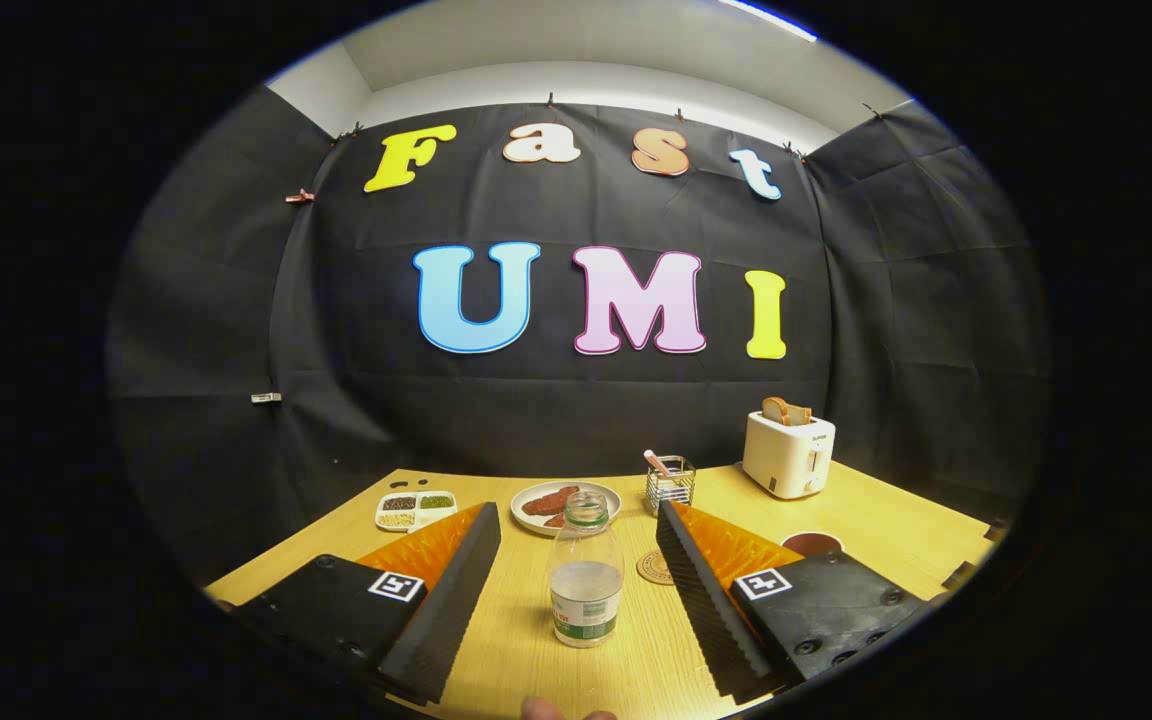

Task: Take the bottle from table, then pour the juice into the cup, finally place the bottle on the coaster

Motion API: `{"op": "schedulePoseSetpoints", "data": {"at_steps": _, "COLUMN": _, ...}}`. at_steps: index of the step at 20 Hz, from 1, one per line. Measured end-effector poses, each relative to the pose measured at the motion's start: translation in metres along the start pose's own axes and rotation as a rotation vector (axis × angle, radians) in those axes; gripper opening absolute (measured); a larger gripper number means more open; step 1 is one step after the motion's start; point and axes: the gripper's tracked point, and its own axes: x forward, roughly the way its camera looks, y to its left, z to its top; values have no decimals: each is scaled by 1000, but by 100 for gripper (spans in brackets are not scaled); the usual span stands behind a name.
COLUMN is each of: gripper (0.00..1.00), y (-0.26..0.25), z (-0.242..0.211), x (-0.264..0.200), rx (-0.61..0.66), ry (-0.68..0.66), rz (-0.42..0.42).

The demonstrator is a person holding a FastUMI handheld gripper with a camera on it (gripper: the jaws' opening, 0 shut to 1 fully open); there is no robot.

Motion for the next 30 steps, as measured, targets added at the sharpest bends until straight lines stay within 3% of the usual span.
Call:
{"op": "schedulePoseSetpoints", "data": {"at_steps": 9, "gripper": 96, "y": -15, "z": -68, "x": 23, "rx": 29, "ry": 33, "rz": -56}}
{"op": "schedulePoseSetpoints", "data": {"at_steps": 14, "gripper": 96, "y": -11, "z": -96, "x": 42, "rx": 69, "ry": 21, "rz": -36}}
{"op": "schedulePoseSetpoints", "data": {"at_steps": 25, "gripper": 97, "y": -10, "z": -140, "x": 87, "rx": 15, "ry": 67, "rz": -50}}
{"op": "schedulePoseSetpoints", "data": {"at_steps": 26, "gripper": 95, "y": -10, "z": -141, "x": 88, "rx": 21, "ry": 71, "rz": -46}}
{"op": "schedulePoseSetpoints", "data": {"at_steps": 27, "gripper": 78, "y": -12, "z": -137, "x": 91, "rx": 18, "ry": 53, "rz": -56}}
{"op": "schedulePoseSetpoints", "data": {"at_steps": 30, "gripper": 75, "y": -19, "z": -135, "x": 97, "rx": 47, "ry": 87, "rz": -69}}
